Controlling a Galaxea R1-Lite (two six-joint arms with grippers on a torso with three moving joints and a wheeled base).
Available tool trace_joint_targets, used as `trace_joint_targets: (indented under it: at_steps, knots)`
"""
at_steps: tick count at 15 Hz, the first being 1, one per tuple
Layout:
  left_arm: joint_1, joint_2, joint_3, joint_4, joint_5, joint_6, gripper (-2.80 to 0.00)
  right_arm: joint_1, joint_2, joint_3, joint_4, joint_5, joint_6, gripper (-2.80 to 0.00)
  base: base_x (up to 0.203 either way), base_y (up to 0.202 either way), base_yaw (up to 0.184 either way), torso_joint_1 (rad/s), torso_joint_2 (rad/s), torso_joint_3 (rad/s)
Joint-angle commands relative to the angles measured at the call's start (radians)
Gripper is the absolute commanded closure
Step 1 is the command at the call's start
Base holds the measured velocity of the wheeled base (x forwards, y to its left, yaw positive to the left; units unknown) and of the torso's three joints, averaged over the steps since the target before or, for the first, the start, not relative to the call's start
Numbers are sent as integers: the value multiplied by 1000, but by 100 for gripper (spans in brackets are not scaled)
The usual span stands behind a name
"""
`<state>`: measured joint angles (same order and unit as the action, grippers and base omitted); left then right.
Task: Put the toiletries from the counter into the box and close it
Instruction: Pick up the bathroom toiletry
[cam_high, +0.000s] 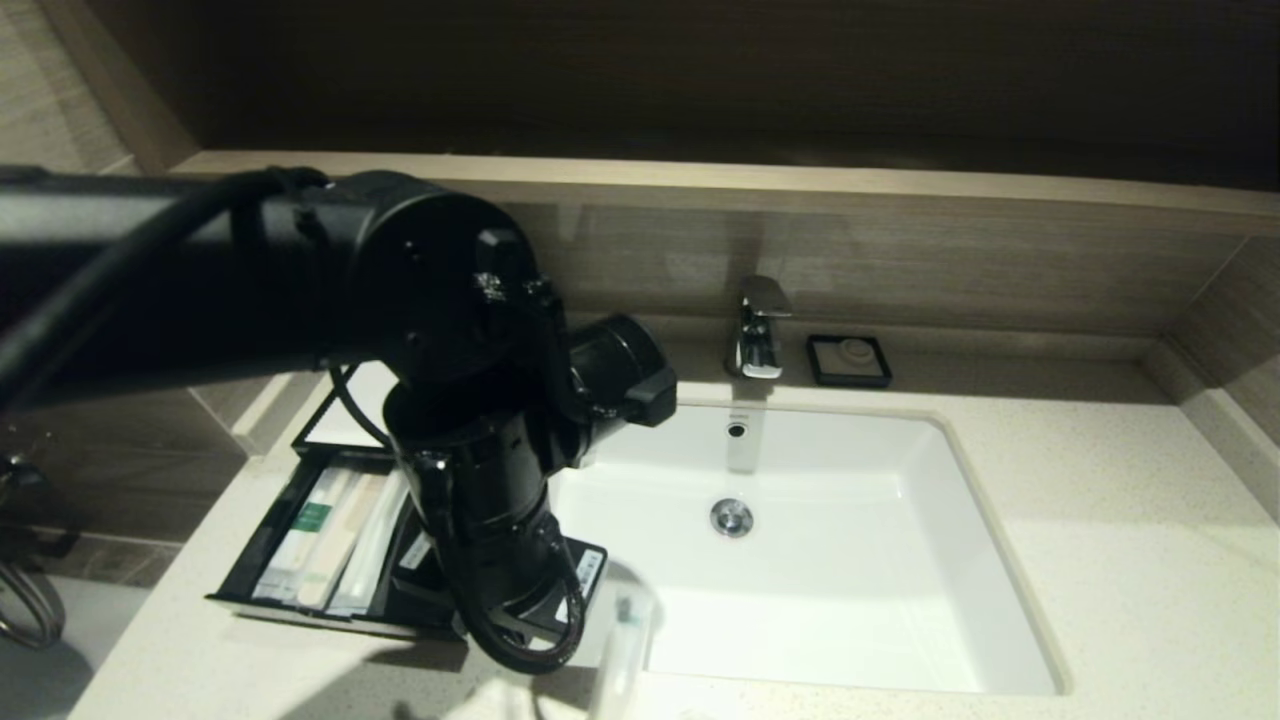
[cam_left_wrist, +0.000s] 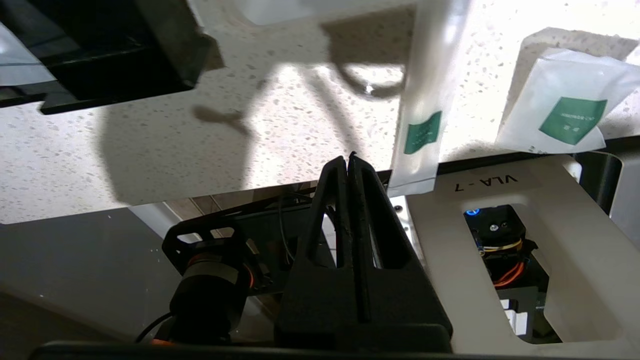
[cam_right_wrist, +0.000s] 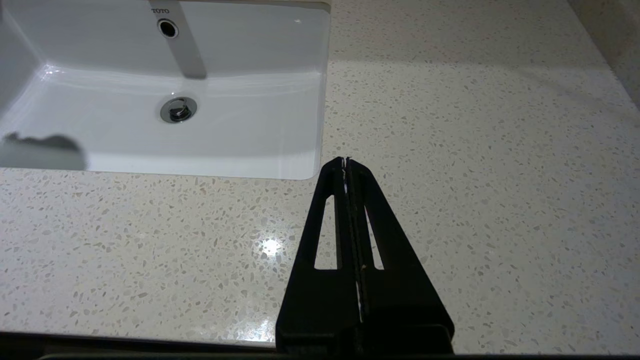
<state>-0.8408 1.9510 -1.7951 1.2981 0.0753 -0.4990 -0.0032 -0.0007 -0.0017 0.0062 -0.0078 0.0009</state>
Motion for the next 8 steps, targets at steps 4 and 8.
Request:
trace_joint_targets:
  at_steps: [4, 8]
  knots:
    - [-92, 44, 0, 0, -6, -54, 0, 0, -1, 0, 0, 0, 1, 0, 0, 0, 0, 0, 0, 0]
    - [-97, 86, -7, -4, -1, -62, 0, 0, -1, 0, 0, 0, 0, 0, 0, 0, 0, 0, 0, 0]
